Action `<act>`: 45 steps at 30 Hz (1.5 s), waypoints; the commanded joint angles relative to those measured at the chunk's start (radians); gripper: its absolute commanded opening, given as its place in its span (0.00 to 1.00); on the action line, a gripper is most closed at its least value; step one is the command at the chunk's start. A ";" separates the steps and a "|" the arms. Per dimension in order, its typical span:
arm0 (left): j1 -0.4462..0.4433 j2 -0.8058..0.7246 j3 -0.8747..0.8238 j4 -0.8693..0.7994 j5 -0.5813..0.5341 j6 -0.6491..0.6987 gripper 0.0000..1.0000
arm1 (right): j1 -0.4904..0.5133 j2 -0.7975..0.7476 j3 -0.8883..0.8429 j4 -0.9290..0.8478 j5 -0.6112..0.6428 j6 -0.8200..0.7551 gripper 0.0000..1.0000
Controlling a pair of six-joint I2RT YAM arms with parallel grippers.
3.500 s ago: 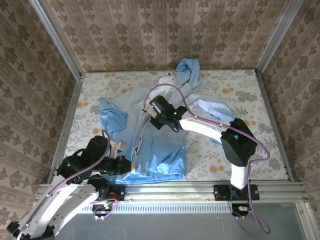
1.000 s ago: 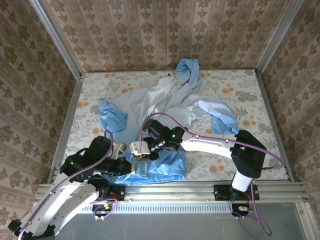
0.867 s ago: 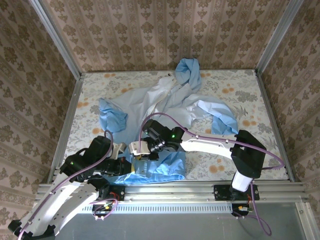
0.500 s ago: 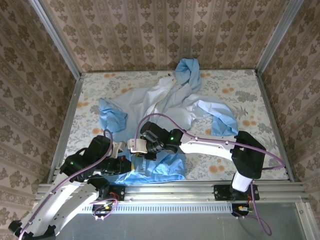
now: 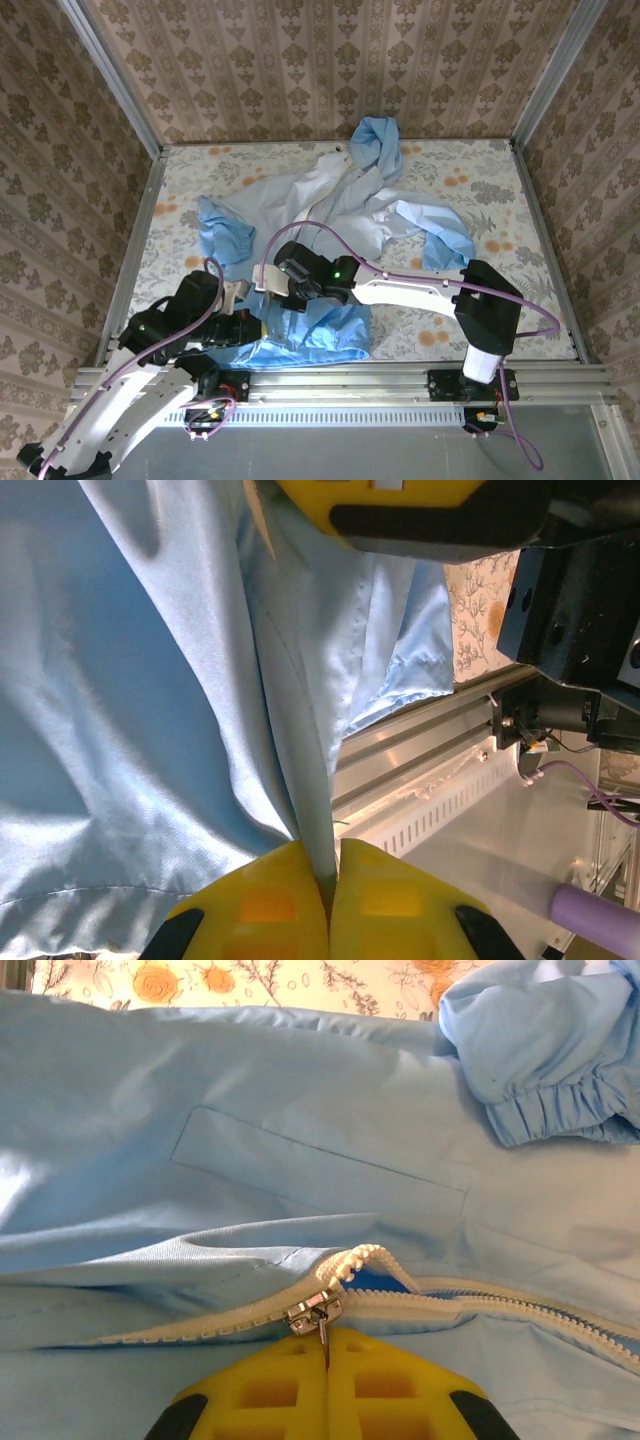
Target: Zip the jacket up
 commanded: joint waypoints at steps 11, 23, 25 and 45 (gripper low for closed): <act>-0.003 -0.038 0.029 -0.111 0.069 0.009 0.00 | -0.107 0.075 0.091 0.020 0.154 0.037 0.00; -0.003 -0.054 0.055 -0.138 0.056 0.001 0.00 | -0.163 0.156 0.167 0.003 0.180 0.056 0.00; -0.003 -0.056 0.059 -0.141 0.056 -0.002 0.00 | -0.173 0.167 0.178 -0.003 0.180 0.057 0.00; -0.003 -0.077 0.088 -0.189 0.036 0.010 0.00 | -0.235 0.153 0.181 0.017 0.002 0.049 0.00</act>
